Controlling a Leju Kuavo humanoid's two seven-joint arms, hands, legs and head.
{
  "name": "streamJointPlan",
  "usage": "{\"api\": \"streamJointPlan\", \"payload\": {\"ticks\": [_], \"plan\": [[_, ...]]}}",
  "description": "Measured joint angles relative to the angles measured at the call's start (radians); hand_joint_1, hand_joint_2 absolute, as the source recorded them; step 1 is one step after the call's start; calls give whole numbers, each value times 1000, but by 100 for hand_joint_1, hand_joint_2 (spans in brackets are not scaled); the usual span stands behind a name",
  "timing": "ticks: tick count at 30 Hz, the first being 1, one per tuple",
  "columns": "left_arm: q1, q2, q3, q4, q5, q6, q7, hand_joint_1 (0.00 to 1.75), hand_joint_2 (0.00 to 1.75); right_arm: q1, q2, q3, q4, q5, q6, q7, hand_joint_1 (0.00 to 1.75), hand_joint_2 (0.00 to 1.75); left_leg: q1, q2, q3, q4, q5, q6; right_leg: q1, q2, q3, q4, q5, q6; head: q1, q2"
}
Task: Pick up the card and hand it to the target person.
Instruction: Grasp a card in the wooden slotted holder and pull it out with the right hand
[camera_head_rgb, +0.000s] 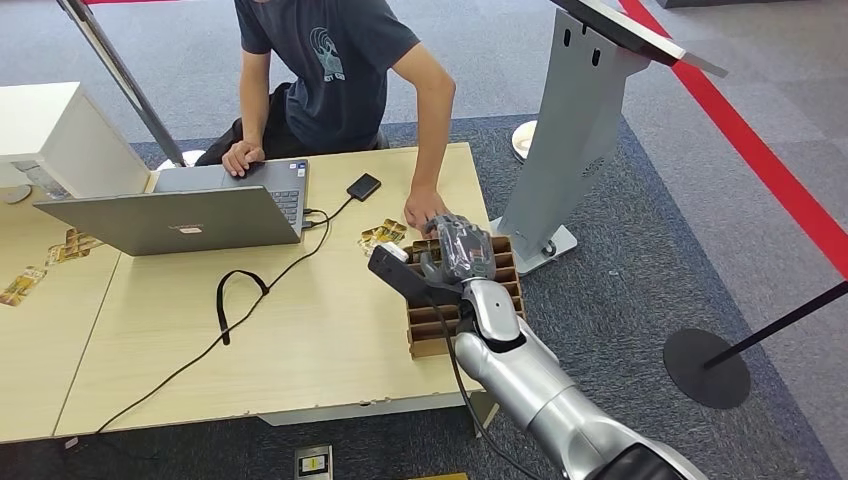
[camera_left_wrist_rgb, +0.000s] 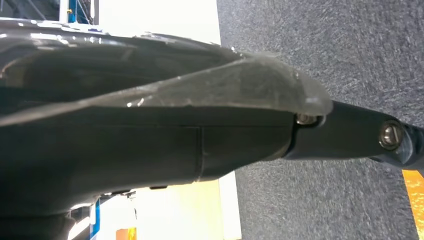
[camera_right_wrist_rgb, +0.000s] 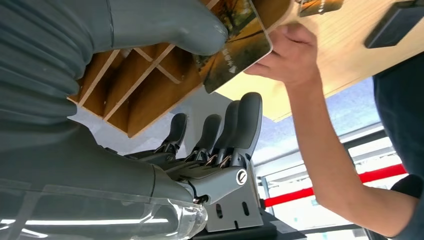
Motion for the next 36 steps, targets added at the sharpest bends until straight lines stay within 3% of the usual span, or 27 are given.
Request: {"api": "streamJointPlan", "payload": {"ticks": [36], "plan": [[0, -5, 0, 0, 13, 4, 8, 0, 0, -36, 32, -16, 89, -34, -5, -38, 81, 175, 0, 0, 0, 0, 0, 0, 0, 0, 0, 0, 0, 0, 0, 0]]}}
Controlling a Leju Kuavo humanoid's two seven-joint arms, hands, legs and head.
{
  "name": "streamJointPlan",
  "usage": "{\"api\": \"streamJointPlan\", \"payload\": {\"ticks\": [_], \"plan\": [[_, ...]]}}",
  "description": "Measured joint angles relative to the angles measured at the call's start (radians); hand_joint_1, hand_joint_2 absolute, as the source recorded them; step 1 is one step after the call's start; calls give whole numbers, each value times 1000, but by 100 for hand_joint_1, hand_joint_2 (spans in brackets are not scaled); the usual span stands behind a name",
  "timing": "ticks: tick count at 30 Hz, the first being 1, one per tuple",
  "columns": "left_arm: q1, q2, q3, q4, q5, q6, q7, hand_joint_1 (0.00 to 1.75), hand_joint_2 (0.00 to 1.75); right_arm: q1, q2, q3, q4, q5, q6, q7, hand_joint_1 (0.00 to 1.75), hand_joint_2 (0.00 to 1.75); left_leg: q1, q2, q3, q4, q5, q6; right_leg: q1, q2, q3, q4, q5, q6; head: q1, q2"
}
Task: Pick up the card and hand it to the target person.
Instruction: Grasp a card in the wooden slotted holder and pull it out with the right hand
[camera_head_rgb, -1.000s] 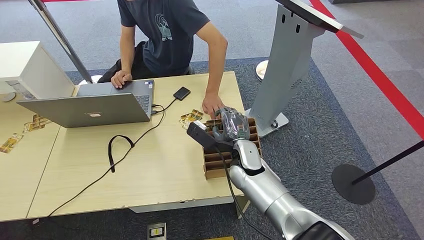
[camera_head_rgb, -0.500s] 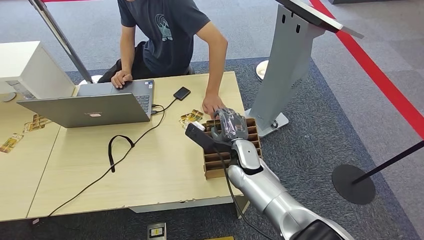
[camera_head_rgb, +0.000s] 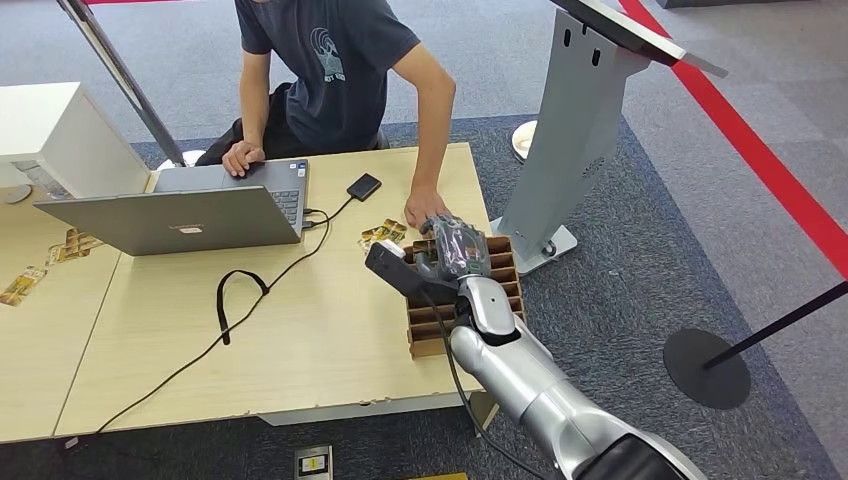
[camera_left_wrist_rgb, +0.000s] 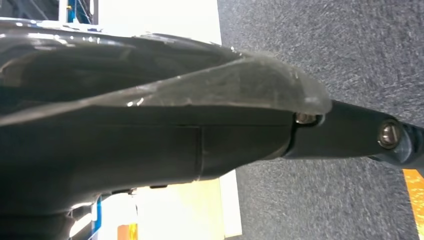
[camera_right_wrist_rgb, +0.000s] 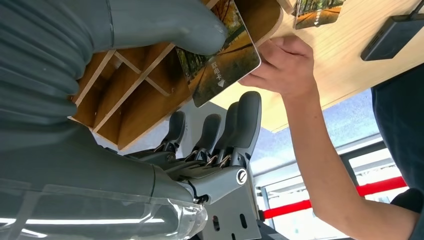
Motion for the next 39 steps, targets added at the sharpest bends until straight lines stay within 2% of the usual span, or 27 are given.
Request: {"api": "streamJointPlan", "payload": {"ticks": [9, 25, 34, 39], "plan": [[0, 0, 0, 0, 9, 3, 5, 0, 0, -6, 4, 0, 23, -8, 3, 4, 79, 175, 0, 0, 0, 0, 0, 0, 0, 0, 0, 0, 0, 0, 0, 0], [0, 0, 0, 0, 8, 10, 8, 0, 0, -10, 10, 0, 47, -11, 0, 12, 107, 175, 0, 0, 0, 0, 0, 0, 0, 0, 0, 0, 0, 0, 0, 0], [0, 0, 0, 0, 10, 14, 9, 0, 0, -9, 10, 0, 47, -6, -3, 14, 108, 175, 0, 0, 0, 0, 0, 0, 0, 0, 0, 0, 0, 0, 0, 0], [0, 0, 0, 0, 12, 14, 11, 0, 0, -9, 10, 0, 46, -1, -3, 12, 102, 175, 0, 0, 0, 0, 0, 0, 0, 0, 0, 0, 0, 0, 0, 0]]}}
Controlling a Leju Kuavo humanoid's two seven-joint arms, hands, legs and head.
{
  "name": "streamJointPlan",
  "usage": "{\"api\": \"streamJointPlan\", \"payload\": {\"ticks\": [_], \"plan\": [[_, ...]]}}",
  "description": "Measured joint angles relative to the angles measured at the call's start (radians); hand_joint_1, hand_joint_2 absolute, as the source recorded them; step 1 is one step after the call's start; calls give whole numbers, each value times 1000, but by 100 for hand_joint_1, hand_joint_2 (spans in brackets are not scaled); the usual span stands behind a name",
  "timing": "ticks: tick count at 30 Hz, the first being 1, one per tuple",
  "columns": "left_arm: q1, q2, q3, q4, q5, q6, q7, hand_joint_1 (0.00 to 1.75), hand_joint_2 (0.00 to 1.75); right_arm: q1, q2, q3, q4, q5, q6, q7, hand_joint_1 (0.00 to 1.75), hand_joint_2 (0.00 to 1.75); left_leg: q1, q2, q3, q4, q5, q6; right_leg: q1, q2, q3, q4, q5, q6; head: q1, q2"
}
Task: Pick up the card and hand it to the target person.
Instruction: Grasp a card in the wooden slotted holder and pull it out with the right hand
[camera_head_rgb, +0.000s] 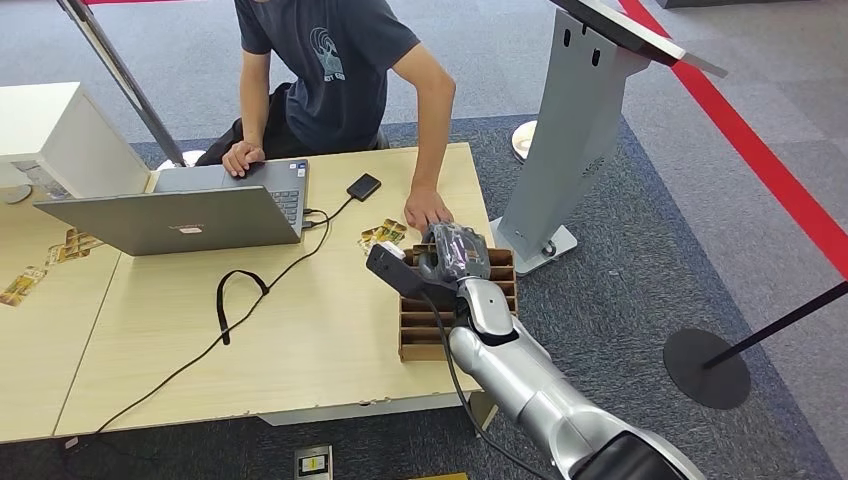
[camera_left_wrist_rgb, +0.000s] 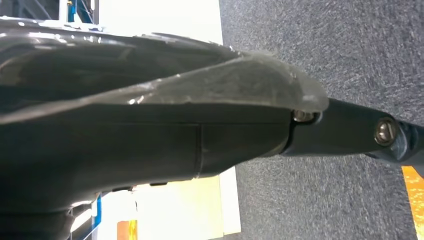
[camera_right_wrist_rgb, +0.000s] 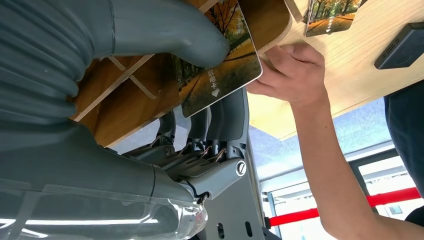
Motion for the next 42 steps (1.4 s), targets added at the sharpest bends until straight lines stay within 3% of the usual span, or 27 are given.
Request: {"api": "streamJointPlan", "payload": {"ticks": [12, 17, 22, 27, 33, 42], "plan": [[0, 0, 0, 0, 10, 0, 1, 0, 0, 0, 9, 3, -35, 8, 5, -23, 104, 175, 0, 0, 0, 0, 0, 0, 0, 0, 0, 0, 0, 0, 0, 0], [1, 0, 0, 0, 16, 2, 1, 0, 0, 0, 15, 4, -53, 8, 7, -32, 123, 175, 0, 0, 0, 0, 0, 0, 0, 0, 0, 0, 0, 0, 0, 0], [1, 0, 0, 0, 20, 4, 2, 0, 0, -1, 16, 5, -72, 7, 8, -33, 113, 175, 0, 0, 0, 0, 0, 0, 0, 0, 0, 0, 0, 0, 0, 0], [1, 0, 0, -1, 23, 4, 7, 0, 0, -1, 16, 5, -82, 7, 13, -28, 83, 175, 0, 0, 0, 0, 0, 0, 0, 0, 0, 0, 0, 0, 0, 0], [1, 0, 0, -3, 23, 4, 7, 0, 0, -1, 16, 7, -80, 2, 13, -20, 64, 175, 0, 0, 0, 0, 0, 0, 0, 0, 0, 0, 0, 0, 0, 0], [1, 0, 0, -3, 26, 4, 10, 0, 0, -1, 16, 7, -56, -5, 9, -17, 72, 175, 0, 0, 0, 0, 0, 0, 0, 0, 0, 0, 0, 0, 0, 0]]}}
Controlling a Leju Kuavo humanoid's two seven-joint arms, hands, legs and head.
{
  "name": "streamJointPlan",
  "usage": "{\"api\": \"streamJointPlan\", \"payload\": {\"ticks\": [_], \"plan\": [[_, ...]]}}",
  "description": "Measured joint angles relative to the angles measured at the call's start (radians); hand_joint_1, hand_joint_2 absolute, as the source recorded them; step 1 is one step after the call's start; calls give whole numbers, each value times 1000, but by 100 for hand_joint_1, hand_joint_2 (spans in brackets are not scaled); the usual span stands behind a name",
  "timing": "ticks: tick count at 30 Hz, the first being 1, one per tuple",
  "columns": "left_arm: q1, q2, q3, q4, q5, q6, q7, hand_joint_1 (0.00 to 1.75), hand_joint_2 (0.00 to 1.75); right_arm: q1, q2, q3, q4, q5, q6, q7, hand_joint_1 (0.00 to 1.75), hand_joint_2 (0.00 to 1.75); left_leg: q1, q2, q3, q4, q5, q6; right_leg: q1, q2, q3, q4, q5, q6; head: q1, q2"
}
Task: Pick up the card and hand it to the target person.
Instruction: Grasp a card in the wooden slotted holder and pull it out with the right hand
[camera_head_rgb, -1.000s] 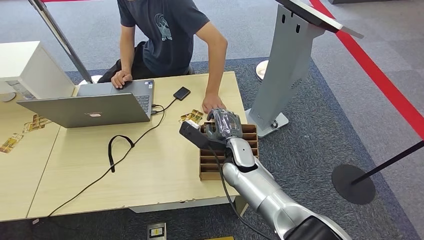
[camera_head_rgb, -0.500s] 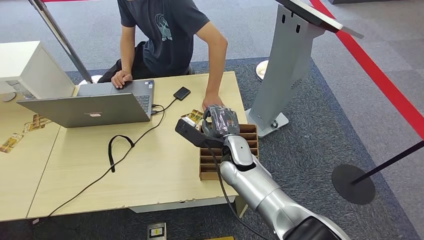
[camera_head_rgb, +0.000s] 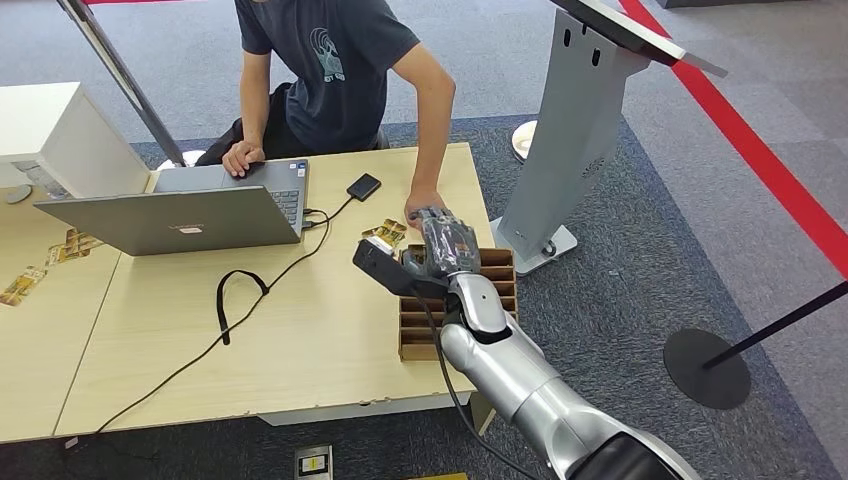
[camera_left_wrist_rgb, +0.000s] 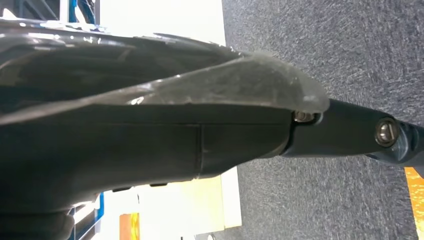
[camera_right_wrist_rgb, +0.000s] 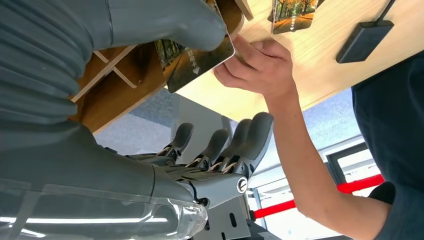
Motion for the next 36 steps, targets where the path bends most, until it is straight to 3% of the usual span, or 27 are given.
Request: {"api": "streamJointPlan", "payload": {"ticks": [15, 23, 29, 36], "plan": [[0, 0, 0, 0, -28, -11, -5, 0, 0, 2, -17, 0, 34, 4, -2, 31, 95, 175, 0, 0, 0, 0, 0, 0, 0, 0, 0, 0, 0, 0, 0, 0], [0, 0, 0, 0, -27, -12, -6, 0, 0, 3, -23, 0, 37, 10, -2, 31, 99, 175, 0, 0, 0, 0, 0, 0, 0, 0, 0, 0, 0, 0, 0, 0], [0, 0, 0, 0, -28, -12, -7, 0, 0, 5, -26, 0, 37, 13, -7, 29, 127, 175, 0, 0, 0, 0, 0, 0, 0, 0, 0, 0, 0, 0, 0, 0], [0, 0, 0, 0, -28, -13, -9, 0, 0, 6, -27, -4, 37, 21, -20, 21, 135, 175, 0, 0, 0, 0, 0, 0, 0, 0, 0, 0, 0, 0, 0, 0]]}}
